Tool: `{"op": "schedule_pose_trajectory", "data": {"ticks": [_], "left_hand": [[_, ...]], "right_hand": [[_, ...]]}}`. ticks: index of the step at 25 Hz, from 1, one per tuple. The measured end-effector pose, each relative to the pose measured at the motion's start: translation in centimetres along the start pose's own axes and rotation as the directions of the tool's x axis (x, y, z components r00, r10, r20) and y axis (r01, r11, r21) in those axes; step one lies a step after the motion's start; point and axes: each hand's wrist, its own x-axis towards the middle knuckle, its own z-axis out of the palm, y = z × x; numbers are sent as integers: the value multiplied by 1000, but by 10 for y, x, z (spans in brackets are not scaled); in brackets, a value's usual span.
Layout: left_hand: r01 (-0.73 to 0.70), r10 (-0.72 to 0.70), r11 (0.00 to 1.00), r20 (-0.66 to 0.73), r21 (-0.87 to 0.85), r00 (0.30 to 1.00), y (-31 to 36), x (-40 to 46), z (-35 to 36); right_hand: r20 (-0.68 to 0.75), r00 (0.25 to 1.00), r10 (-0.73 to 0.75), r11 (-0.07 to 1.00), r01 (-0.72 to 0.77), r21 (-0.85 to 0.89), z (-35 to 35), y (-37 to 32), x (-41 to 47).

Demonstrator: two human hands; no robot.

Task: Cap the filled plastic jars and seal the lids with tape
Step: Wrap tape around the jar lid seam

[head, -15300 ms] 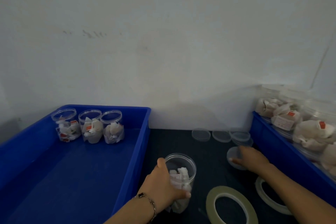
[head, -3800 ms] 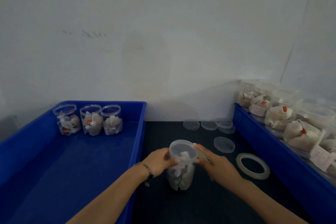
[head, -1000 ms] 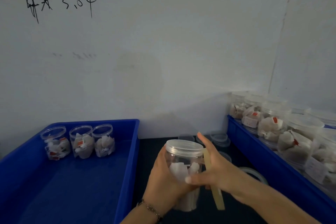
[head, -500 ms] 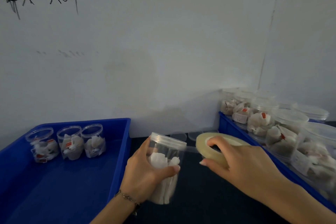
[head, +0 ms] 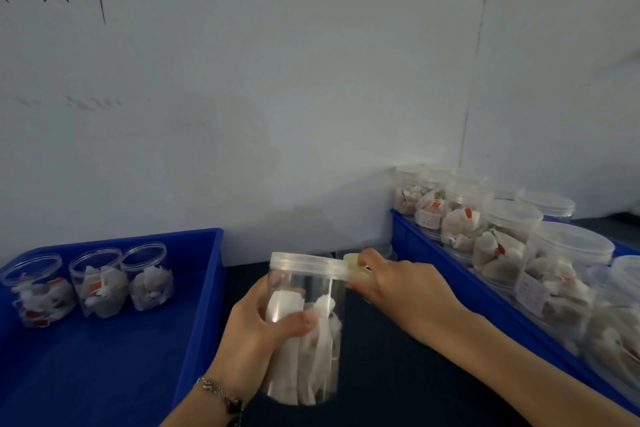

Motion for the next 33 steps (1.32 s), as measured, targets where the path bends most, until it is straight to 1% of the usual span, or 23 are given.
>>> {"op": "schedule_pose_trajectory", "data": {"ticks": [2, 4, 5, 7, 8, 10, 12, 14, 15, 17, 18, 19, 20, 22, 23, 26, 27, 28, 29, 30, 31, 32, 33], "left_hand": [[35, -37, 996, -21, -87, 999, 0, 1, -2], [77, -83, 982, -29, -172, 996, -1, 3, -4], [101, -106, 973, -15, -209, 994, -2, 3, -4], [139, -141, 954, 13, -266, 990, -2, 3, -5], [155, -158, 945, 15, -287, 987, -3, 4, -7], [180, -191, 929, -4, -323, 982, -3, 4, -11], [178, -211, 940, -85, -290, 974, -3, 6, -12], [203, -241, 959, -194, -198, 951, -3, 9, -11], [226, -261, 960, -243, -165, 934, -3, 11, -10], [245, -278, 958, -268, -148, 922, 0, 11, -8], [216, -257, 961, -268, -172, 928, 2, 10, -7], [174, -227, 962, -261, -213, 938, 4, 9, -7], [128, -193, 958, -245, -258, 950, 6, 8, -7], [68, -136, 948, -202, -311, 970, 7, 6, -6], [47, -110, 949, -186, -312, 976, 7, 4, -5], [19, -62, 952, -130, -307, 990, 5, 2, -5], [24, -54, 952, -89, -305, 995, 8, 2, -6], [30, -48, 961, -58, -275, 997, 10, 6, -5], [35, -44, 979, -39, -201, 998, 10, 9, -7], [6, -22, 968, -63, -252, 998, 4, 6, -15], [-21, -19, 933, -106, -358, 994, -3, 4, -20], [19, -63, 904, -89, -426, 994, 2, 1, -19], [37, -62, 927, -57, -374, 996, 5, -2, -17]], "right_hand": [[-50, 999, -7, 1000, 7, -1, 9, -6, 5], [-58, 998, -40, 999, 39, -9, 16, -12, 11], [-32, 998, -48, 999, 48, -1, 19, -15, 15], [54, 998, 16, 999, -19, 50, 24, -18, 24], [144, 988, 49, 998, -55, 34, 27, -18, 27], [195, 978, 81, 997, -81, -6, 30, -11, 31], [243, 957, 157, 988, -151, -44, 27, -2, 32], [279, 926, 255, 967, -251, -50, 17, 8, 29], [225, 931, 288, 958, -282, -62, 8, 12, 27], [0, 962, 273, 952, -270, -143, -2, 16, 22], [-89, 961, 261, 948, -273, -164, -7, 15, 22], [-105, 956, 273, 941, -288, -178, -10, 15, 23], [-43, 953, 299, 940, -302, -157, -8, 15, 24], [152, 935, 319, 947, -310, -85, 7, 15, 27], [199, 929, 312, 950, -305, -69, 14, 14, 28], [206, 943, 261, 965, -248, -85, 29, 5, 28], [202, 951, 235, 972, -228, -58, 31, 1, 28], [202, 956, 212, 977, -212, -25, 34, -4, 30], [205, 957, 203, 978, -210, 13, 36, -11, 32], [209, 952, 224, 968, -242, 66, 35, -18, 35], [227, 937, 266, 947, -298, 123, 34, -24, 39], [258, 914, 313, 916, -362, 172, 33, -29, 41], [278, 894, 351, 886, -413, 209, 34, -32, 43]]}}
